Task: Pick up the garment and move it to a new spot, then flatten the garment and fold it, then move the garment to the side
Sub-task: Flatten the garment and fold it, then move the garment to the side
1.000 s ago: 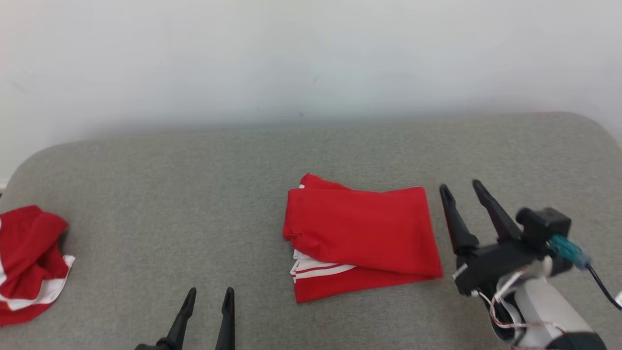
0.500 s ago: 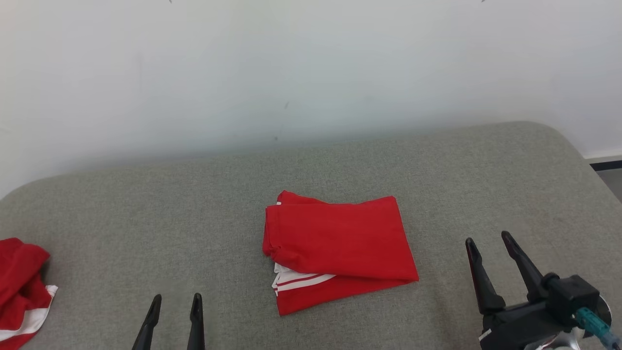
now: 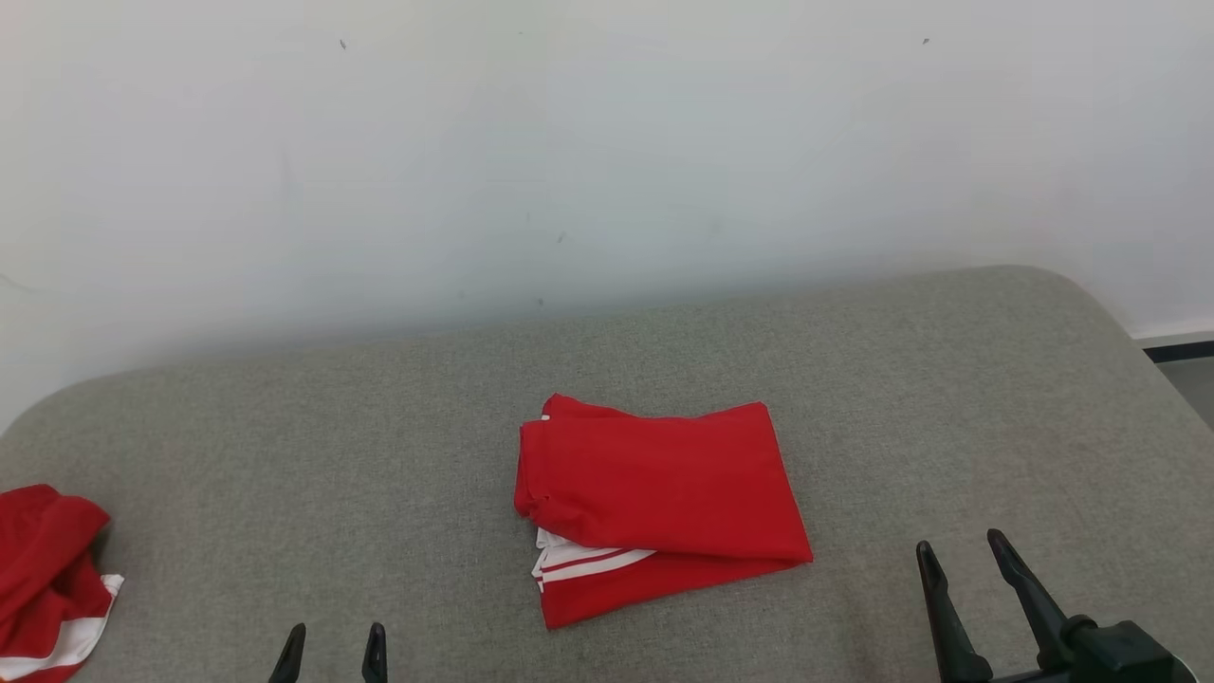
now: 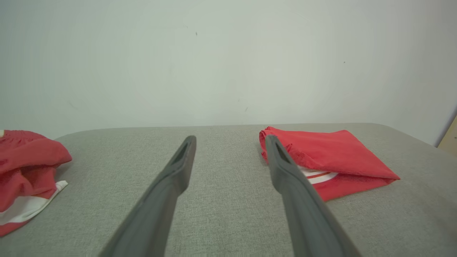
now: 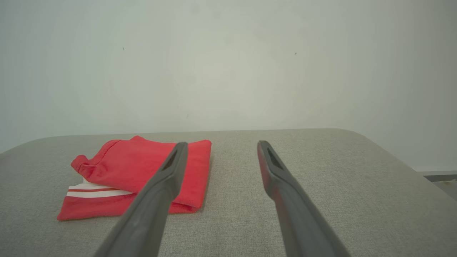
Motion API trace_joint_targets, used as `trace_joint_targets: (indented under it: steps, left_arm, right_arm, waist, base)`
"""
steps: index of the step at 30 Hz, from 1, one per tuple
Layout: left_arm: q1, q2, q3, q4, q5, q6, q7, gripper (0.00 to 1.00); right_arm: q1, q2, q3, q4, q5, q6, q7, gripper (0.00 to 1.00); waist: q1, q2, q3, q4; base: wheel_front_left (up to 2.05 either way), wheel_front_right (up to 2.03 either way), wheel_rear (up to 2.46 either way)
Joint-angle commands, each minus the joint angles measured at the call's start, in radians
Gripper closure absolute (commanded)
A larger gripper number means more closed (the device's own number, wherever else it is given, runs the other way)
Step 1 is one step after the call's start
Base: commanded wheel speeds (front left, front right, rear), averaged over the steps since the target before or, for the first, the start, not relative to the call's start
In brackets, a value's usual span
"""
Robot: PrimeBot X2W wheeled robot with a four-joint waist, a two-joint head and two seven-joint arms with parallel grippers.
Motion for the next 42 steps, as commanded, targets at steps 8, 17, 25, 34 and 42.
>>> trace_joint_targets:
  steps: [8, 17, 25, 34, 42]
  left_arm:
    - [0.027, -0.021, 0.031, -0.003, 0.031, -0.024, -0.005, 0.00]
    - [0.022, -0.028, 0.037, 0.001, 0.046, -0.037, -0.005, 0.00]
    - [0.005, -0.029, 0.022, -0.011, 0.061, -0.025, -0.005, 0.00]
    - [-0.028, -0.029, -0.028, -0.011, 0.066, -0.022, -0.005, 0.00]
    - [-0.064, -0.029, -0.074, 0.004, 0.071, -0.030, -0.005, 0.00]
  right_arm:
    - [0.028, 0.019, -0.014, -0.013, -0.008, -0.001, -0.001, 0.00]
    - [0.025, 0.027, -0.012, -0.012, 0.004, -0.001, -0.001, 0.00]
    - [-0.009, 0.043, -0.002, 0.023, 0.054, -0.001, -0.001, 0.00]
    - [-0.158, 0.030, 0.094, 0.234, 0.301, -0.001, -0.001, 0.00]
    - [-0.324, -0.017, 0.187, 0.384, 0.580, -0.001, -0.001, 0.00]
  waist:
    - [0.0002, 0.0001, -0.004, 0.003]
    - [0.0002, 0.0001, 0.003, 0.005]
    - [0.0002, 0.0001, 0.027, 0.018]
    - [0.0002, 0.0001, 0.073, 0.052]
    - [0.0002, 0.0001, 0.127, 0.095]
  base:
    - [0.00, 0.00, 0.00]
    - [0.00, 0.00, 0.00]
    - [0.00, 0.00, 0.00]
    - [0.00, 0.00, 0.00]
    - [0.00, 0.00, 0.00]
